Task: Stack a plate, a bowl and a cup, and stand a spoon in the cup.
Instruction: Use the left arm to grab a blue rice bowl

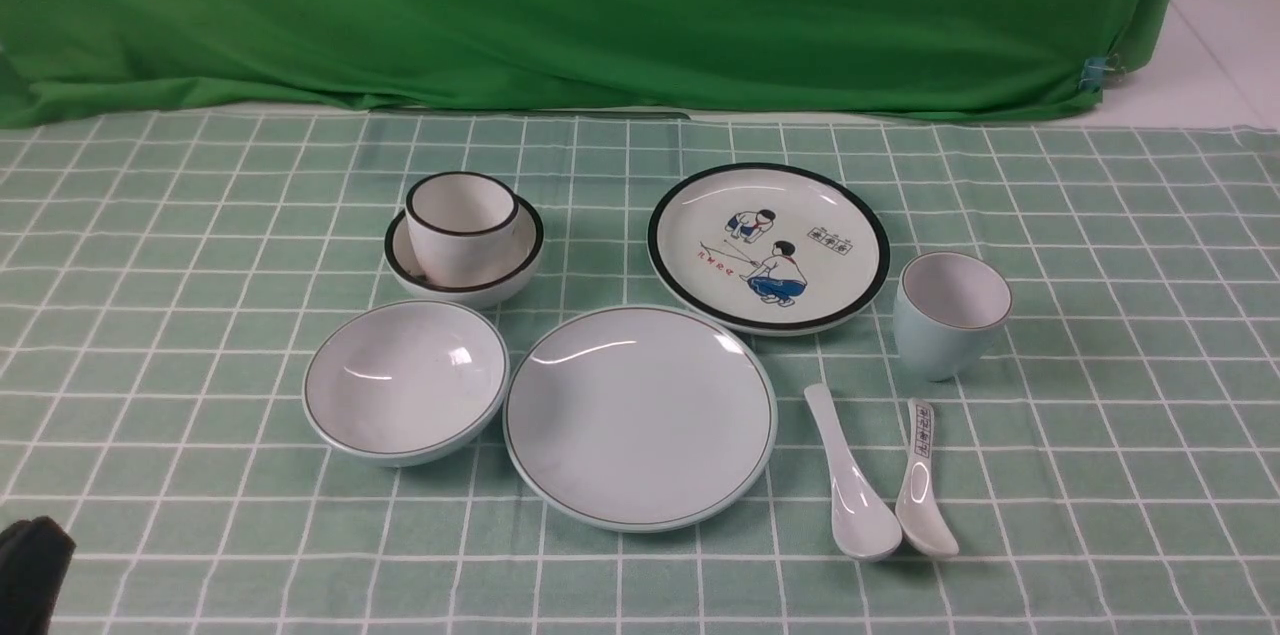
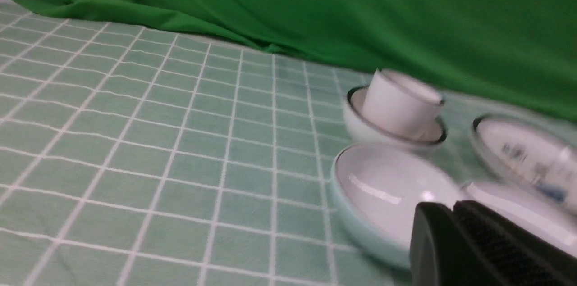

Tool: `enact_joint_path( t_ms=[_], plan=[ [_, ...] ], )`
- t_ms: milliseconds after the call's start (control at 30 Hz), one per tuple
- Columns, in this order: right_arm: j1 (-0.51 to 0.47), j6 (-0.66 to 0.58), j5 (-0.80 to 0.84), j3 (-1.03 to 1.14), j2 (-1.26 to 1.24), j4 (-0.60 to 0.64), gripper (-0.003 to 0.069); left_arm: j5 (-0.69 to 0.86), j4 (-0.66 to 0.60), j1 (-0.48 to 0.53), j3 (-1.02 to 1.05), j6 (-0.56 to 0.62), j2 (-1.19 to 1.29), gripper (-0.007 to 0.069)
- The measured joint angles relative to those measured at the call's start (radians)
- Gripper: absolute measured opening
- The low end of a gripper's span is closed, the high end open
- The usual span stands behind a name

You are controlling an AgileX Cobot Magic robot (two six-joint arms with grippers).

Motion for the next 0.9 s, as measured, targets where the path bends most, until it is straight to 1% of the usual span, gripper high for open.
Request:
enact_joint_path(
  t_ms=[33,133,233,267,367,400,467,600,633,667,700,733,767,833,867,900],
  plan=[
    [0.0,0.0,0.0,0.0,0.0,0.0,0.0241,-0.04,-0.101,0.0,0.0,-0.032,0.0,0.0017],
    [0.0,0.0,0.0,0.0,0.0,0.0,0.0241,-0.149,-0.264,0.0,0.0,-0.075,0.0,0.0017],
    [0.0,0.0,0.0,0.0,0.0,0.0,0.0241,-0.214,-0.305,0.0,0.0,-0.098,0.0,0.0017],
    [0.0,0.0,0.0,0.0,0.0,0.0,0.0241,-0.205,-0.311,0.0,-0.006,-0.112,0.0,0.0017],
    [0.0,0.0,0.0,0.0,0.0,0.0,0.0241,-0.119,-0.292,-0.008,-0.056,-0.111,0.0,0.0017],
    [0.0,0.0,0.0,0.0,0.0,0.0,0.0241,-0.036,-0.255,-0.018,-0.117,-0.09,0.012,0.0017],
    [0.0,0.0,0.0,0.0,0.0,0.0,0.0241,0.061,-0.209,-0.033,-0.206,-0.034,0.063,0.0017],
    [0.0,0.0,0.0,0.0,0.0,0.0,0.0241,0.304,-0.148,-0.058,-0.397,0.139,0.279,0.0017],
    [0.0,0.0,0.0,0.0,0.0,0.0,0.0241,0.394,-0.14,-0.061,-0.462,0.214,0.38,0.0017],
    [0.0,0.0,0.0,0.0,0.0,0.0,0.0241,0.394,-0.139,-0.061,-0.472,0.225,0.395,0.0017],
    [0.0,0.0,0.0,0.0,0.0,0.0,0.0241,0.481,-0.128,-0.07,-0.541,0.295,0.516,0.0017],
    [0.0,0.0,0.0,0.0,0.0,0.0,0.0241,0.496,-0.124,-0.073,-0.549,0.302,0.531,0.0017],
    [0.0,0.0,0.0,0.0,0.0,0.0,0.0241,0.532,-0.1,-0.098,-0.607,0.333,0.642,0.0017],
    [0.0,0.0,0.0,0.0,0.0,0.0,0.0241,0.556,-0.051,-0.148,-0.674,0.34,0.768,0.0017],
    [0.0,0.0,0.0,0.0,0.0,0.0,0.0241,0.563,-0.045,-0.161,-0.68,0.34,0.778,0.0017],
    [0.0,0.0,0.0,0.0,0.0,0.0,0.0241,0.591,0.001,-0.213,-0.716,0.342,0.847,0.0017]
  ],
)
